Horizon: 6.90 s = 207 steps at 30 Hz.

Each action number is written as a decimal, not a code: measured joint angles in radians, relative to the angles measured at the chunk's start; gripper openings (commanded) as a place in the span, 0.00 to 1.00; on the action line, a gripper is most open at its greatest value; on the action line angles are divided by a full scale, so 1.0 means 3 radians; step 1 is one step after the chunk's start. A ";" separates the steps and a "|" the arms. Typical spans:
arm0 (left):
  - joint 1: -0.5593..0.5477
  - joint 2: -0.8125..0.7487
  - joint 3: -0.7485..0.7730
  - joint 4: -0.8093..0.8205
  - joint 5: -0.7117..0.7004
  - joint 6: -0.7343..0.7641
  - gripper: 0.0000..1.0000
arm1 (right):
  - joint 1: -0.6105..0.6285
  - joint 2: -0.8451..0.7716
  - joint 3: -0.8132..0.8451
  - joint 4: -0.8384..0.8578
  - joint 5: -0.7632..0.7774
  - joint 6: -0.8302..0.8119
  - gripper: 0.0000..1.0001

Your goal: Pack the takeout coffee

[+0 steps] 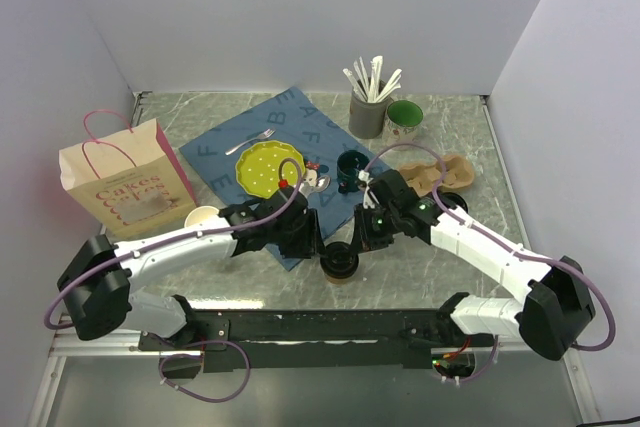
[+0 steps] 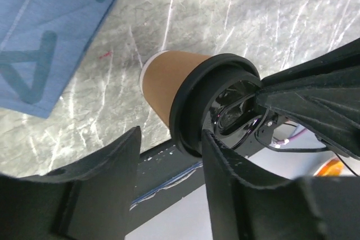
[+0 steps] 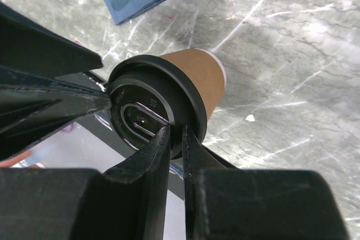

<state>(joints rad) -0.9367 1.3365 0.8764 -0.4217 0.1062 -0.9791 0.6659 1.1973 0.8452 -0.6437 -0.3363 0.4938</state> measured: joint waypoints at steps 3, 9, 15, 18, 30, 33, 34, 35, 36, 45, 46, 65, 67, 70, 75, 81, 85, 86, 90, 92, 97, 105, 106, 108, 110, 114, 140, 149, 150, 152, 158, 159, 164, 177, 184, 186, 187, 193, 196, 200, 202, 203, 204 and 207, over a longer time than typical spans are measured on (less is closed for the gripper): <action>0.0000 0.0010 0.0123 -0.0173 -0.0075 0.0057 0.58 | -0.0001 0.0060 0.0107 -0.0126 0.0061 -0.0062 0.26; 0.0001 0.0004 0.0251 -0.0404 -0.0188 0.0112 0.61 | -0.0003 0.0076 0.0248 -0.0331 0.0112 -0.0094 0.27; 0.0001 -0.0076 0.0270 -0.0524 -0.0298 0.0117 0.65 | -0.0001 0.0078 0.0263 -0.0397 0.0109 -0.0065 0.32; 0.0009 -0.0183 0.0270 -0.0585 -0.0394 0.0114 0.68 | 0.0008 0.0070 0.0263 -0.0425 0.0111 -0.0032 0.35; 0.0050 -0.0381 0.0272 -0.0659 -0.0621 0.0210 0.80 | 0.0226 0.0109 0.0266 -0.0429 0.0234 0.0155 0.31; 0.0050 -0.0392 0.0272 -0.0670 -0.0647 0.0253 0.80 | 0.0284 0.0203 0.0295 -0.0470 0.0347 0.0206 0.17; 0.0050 -0.0397 0.0272 -0.0684 -0.0660 0.0258 0.80 | 0.0299 0.0219 0.0308 -0.0493 0.0395 0.0225 0.13; 0.0050 -0.0406 0.0272 -0.0703 -0.0675 0.0266 0.80 | 0.0305 0.0220 0.0322 -0.0515 0.0437 0.0235 0.09; 0.0050 -0.0416 0.0272 -0.0717 -0.0692 0.0271 0.80 | 0.0313 0.0220 0.0341 -0.0552 0.0491 0.0252 0.02; 0.0051 -0.0458 0.0272 -0.0754 -0.0768 0.0355 0.81 | 0.0205 0.0120 0.0608 -0.1169 0.1072 0.0520 0.00; 0.0051 -0.0458 0.0272 -0.0754 -0.0773 0.0362 0.81 | 0.0120 0.0084 0.0621 -0.1270 0.1142 0.0549 0.00; 0.0083 -0.0264 0.0539 -0.0647 -0.0776 0.0702 0.82 | -0.1844 -0.0661 0.0231 -0.2026 0.1881 0.0470 0.06; 0.0083 -0.0267 0.0540 -0.0646 -0.0778 0.0722 0.82 | -0.1937 -0.0661 0.0228 -0.2000 0.1882 0.0468 0.09; 0.0086 -0.0267 0.0540 -0.0652 -0.0786 0.0755 0.82 | -0.2074 -0.0647 0.0206 -0.1947 0.1868 0.0454 0.15; 0.0099 -0.0308 0.0565 -0.0664 -0.0833 0.0783 0.83 | -0.2141 -0.0645 0.0205 -0.1900 0.1845 0.0430 0.30; 0.0112 -0.0460 0.0604 -0.0758 -0.0989 0.0782 0.85 | -0.2141 -0.0678 0.0304 -0.1968 0.1809 0.0392 0.48; 0.0117 -0.0533 0.0711 -0.0819 -0.1138 0.0779 0.89 | -0.2141 -0.0706 0.0506 -0.2046 0.1762 0.0367 0.49; 0.0118 -0.0547 0.0753 -0.0841 -0.1181 0.0779 0.90 | -0.2141 -0.0706 0.0538 -0.2054 0.1759 0.0362 0.49; 0.0139 -0.0585 0.0973 -0.0944 -0.1439 0.0767 0.92 | -0.2141 -0.0694 0.0857 -0.2098 0.1648 0.0225 0.49; 0.0170 -0.0572 0.1146 -0.1082 -0.1588 0.0746 0.91 | -0.2141 -0.0694 0.1043 -0.2066 0.1503 0.0141 0.49; 0.0324 -0.0388 0.1768 -0.1528 -0.2127 0.0662 0.88 | -0.2054 -0.0654 0.1400 -0.1934 0.1049 -0.0065 0.49; 0.0692 -0.0061 0.2424 -0.1935 -0.3268 0.0899 0.86 | -0.1614 -0.0613 0.1471 -0.1897 0.0558 -0.0237 0.49; 0.0818 -0.0005 0.2478 -0.1943 -0.3395 0.0991 0.86 | -0.1563 -0.0613 0.1475 -0.1900 0.0524 -0.0258 0.49; 0.1059 0.0103 0.2575 -0.1998 -0.3531 0.1106 0.85 | -0.1511 -0.0598 0.1506 -0.1920 0.0474 -0.0318 0.49; 0.1315 0.0247 0.2701 -0.2082 -0.3644 0.1166 0.83 | -0.1495 -0.0557 0.1598 -0.1965 0.0429 -0.0389 0.49; 0.1729 0.0425 0.2768 -0.2190 -0.3683 0.1269 0.78 | -0.1451 -0.0532 0.1728 -0.1949 0.0383 -0.0500 0.49; 0.2799 0.0539 0.2569 -0.2031 -0.2536 0.1525 0.13 | -0.1345 -0.0383 0.1815 -0.1909 0.0191 -0.0566 0.49; 0.2813 0.0685 0.2983 -0.2066 -0.2528 0.1667 0.01 | -0.1345 -0.0380 0.1892 -0.1909 0.0179 -0.0538 0.49; 0.2811 0.0708 0.3080 -0.2078 -0.2527 0.1671 0.01 | -0.1345 -0.0380 0.1906 -0.1909 0.0175 -0.0530 0.49; 0.2804 0.0729 0.3249 -0.2084 -0.2527 0.1680 0.01 | -0.1345 -0.0379 0.1933 -0.1909 0.0165 -0.0514 0.49; 0.2628 0.0729 0.3553 -0.2141 -0.2566 0.1681 0.01 | -0.1345 -0.0380 0.1967 -0.1923 0.0134 -0.0491 0.49; 0.2576 0.0727 0.3590 -0.2154 -0.2564 0.1681 0.01 | -0.1345 -0.0380 0.1984 -0.1926 0.0132 -0.0491 0.50; 0.2435 0.0727 0.3746 -0.2233 -0.2499 0.1665 0.01 | -0.1345 -0.0387 0.2047 -0.1926 0.0127 -0.0491 0.50; 0.2092 0.0315 0.4265 -0.2364 -0.1808 0.1656 0.01 | -0.1345 -0.0423 0.2088 -0.1906 0.0028 -0.0493 0.50; 0.2056 -0.0083 0.4205 -0.2514 -0.0903 0.1462 0.01 | -0.1345 -0.0476 0.2088 -0.1862 -0.0036 -0.0490 0.51; 0.2022 -0.0225 0.4060 -0.2541 -0.0642 0.1378 0.01 | -0.1345 -0.0514 0.2088 -0.1843 -0.0042 -0.0490 0.51; 0.2008 -0.0280 0.3995 -0.2551 -0.0532 0.1345 0.01 | -0.1345 -0.0537 0.2083 -0.1831 -0.0043 -0.0488 0.51; 0.1877 -0.0406 0.3858 -0.2665 -0.0084 0.1088 0.01 | -0.1345 -0.0682 0.2014 -0.1794 -0.0043 -0.0478 0.51; 0.1752 -0.0443 0.3769 -0.2697 0.0023 0.0931 0.01 | -0.1345 -0.0743 0.1994 -0.1792 -0.0041 -0.0479 0.51; 0.1526 -0.0655 0.3305 -0.2642 0.0065 0.0665 0.01 | -0.1345 -0.0838 0.1929 -0.1793 -0.0041 -0.0479 0.52; 0.1314 -0.0748 0.3054 -0.2603 0.0025 0.0500 0.01 | -0.1345 -0.0868 0.1909 -0.1802 -0.0041 -0.0481 0.52; 0.1197 -0.0782 0.2940 -0.2572 -0.0018 0.0417 0.01 | -0.1345 -0.0875 0.1909 -0.1802 -0.0042 -0.0481 0.52; 0.1082 -0.0796 0.2856 -0.2553 -0.0062 0.0341 0.01 | -0.1345 -0.0884 0.1909 -0.1798 -0.0041 -0.0483 0.52; 0.0771 -0.0765 0.2728 -0.2515 -0.0267 0.0139 0.01 | -0.1345 -0.0904 0.1909 -0.1798 -0.0043 -0.0490 0.52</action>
<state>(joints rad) -0.7055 1.1069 1.6947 -1.1763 0.0261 -0.9375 0.2623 0.9260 1.4178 -1.1831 -0.3492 0.3470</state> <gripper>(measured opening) 0.018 0.516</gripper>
